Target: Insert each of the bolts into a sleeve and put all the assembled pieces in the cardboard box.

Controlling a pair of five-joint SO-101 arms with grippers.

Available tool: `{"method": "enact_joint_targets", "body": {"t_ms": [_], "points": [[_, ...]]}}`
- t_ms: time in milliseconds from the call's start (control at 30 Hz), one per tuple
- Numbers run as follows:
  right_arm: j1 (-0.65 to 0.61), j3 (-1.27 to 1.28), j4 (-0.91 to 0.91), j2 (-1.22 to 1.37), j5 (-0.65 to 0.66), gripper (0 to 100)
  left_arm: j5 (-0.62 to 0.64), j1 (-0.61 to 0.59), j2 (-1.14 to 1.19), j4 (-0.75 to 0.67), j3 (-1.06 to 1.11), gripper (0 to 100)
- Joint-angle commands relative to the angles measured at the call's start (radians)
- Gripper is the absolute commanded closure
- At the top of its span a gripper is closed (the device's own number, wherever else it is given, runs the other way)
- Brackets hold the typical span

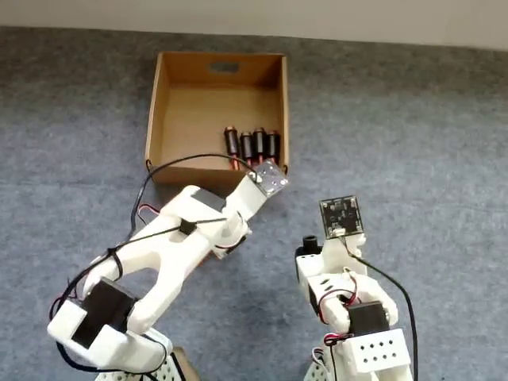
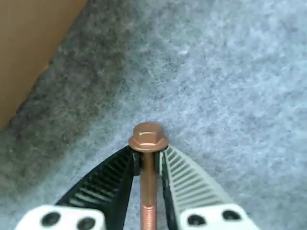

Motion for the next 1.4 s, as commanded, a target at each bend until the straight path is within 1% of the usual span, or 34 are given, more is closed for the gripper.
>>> {"method": "enact_joint_targets", "body": {"t_ms": [0, 133, 267, 333, 433, 500, 600, 700, 800, 967, 1033, 1133, 1200, 1267, 1367], "points": [[-0.004, -0.008, -0.031, -0.012, 0.002, 99.2, 0.008, 0.004, -0.001, 0.021, -0.010, 99], [-0.007, -0.018, -0.140, -0.012, 0.002, 99.2, 0.006, -0.004, -0.067, 0.075, -0.005, 99], [-0.007, -0.044, -0.257, -0.008, 0.002, 99.2, 0.014, -0.056, -0.303, 0.163, -0.002, 99], [-0.008, -0.054, -0.300, -0.007, 0.002, 99.2, 0.068, -0.108, -0.453, 0.173, -0.002, 99], [-0.016, -0.102, -0.338, -0.005, -0.006, 99.2, 0.187, -0.177, -0.671, 0.173, -0.002, 99], [-0.053, -0.122, -0.358, -0.005, -0.003, 99.2, 0.275, -0.197, -0.799, 0.172, -0.002, 99], [-0.145, -0.128, -0.438, -0.005, 0.000, 99.2, 0.354, -0.194, -0.957, 0.172, -0.002, 99], [-0.225, -0.117, -0.565, -0.005, 0.000, 99.2, 0.390, -0.194, -1.058, 0.152, -0.002, 99], [-0.259, -0.090, -0.682, -0.004, 0.002, 99.2, 0.399, -0.194, -1.112, 0.126, -0.002, 99], [-0.255, 0.028, -0.835, -0.005, 0.002, 99.2, 0.405, -0.194, -1.156, 0.014, -0.002, 99], [-0.255, 0.059, -0.868, -0.007, 0.002, 99.2, 0.473, -0.194, -1.155, -0.043, -0.002, 99], [-0.254, 0.084, -0.878, -0.010, 0.002, 99.2, 0.615, -0.193, -1.150, -0.132, -0.001, 99], [-0.254, 0.091, -0.878, -0.010, 0.002, 99.2, 0.692, -0.163, -1.150, -0.212, 0.024, 99], [-0.242, 0.107, -0.878, -0.010, -0.002, 99.2, 0.700, -0.113, -1.150, -0.319, 0.077, 99], [-0.211, 0.125, -0.878, -0.012, -0.005, 99.2, 0.649, -0.016, -1.150, -0.489, 0.185, 99]]}}
